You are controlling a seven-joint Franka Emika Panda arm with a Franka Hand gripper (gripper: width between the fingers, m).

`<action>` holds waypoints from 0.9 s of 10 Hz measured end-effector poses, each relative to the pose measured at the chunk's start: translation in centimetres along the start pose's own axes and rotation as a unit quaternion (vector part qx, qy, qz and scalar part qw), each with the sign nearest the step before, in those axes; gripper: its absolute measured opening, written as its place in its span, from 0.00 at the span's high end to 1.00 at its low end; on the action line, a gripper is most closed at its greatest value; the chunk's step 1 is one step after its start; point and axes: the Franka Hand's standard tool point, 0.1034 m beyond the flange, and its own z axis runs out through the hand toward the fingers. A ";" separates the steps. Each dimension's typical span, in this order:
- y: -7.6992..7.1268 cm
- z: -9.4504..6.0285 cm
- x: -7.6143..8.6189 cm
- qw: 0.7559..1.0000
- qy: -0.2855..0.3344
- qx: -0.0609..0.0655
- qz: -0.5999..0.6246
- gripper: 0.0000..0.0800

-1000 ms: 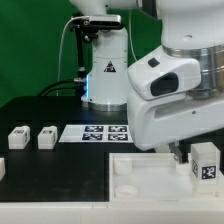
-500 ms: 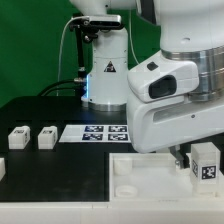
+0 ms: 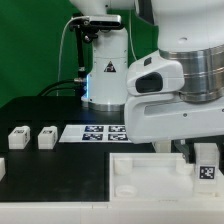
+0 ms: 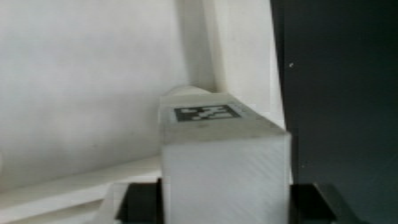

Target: Assemble one leg

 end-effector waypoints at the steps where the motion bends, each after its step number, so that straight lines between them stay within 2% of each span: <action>1: 0.2 0.0 0.1 0.998 0.019 0.003 0.065 0.62; 3: 0.4 0.0 0.0 0.983 0.042 0.017 0.178 0.62; 5: 0.7 0.0 -0.3 0.943 0.069 0.049 0.322 0.62; 7: 1.1 0.0 -0.5 0.885 0.077 0.092 0.449 0.62; 8: 1.0 0.1 -0.8 0.851 0.072 0.106 0.509 0.62; 9: 0.7 0.1 -0.9 0.824 0.063 0.112 0.552 0.62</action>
Offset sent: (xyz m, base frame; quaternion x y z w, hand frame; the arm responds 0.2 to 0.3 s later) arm -0.0193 0.0026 -0.0152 0.0536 0.0443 0.3654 0.9282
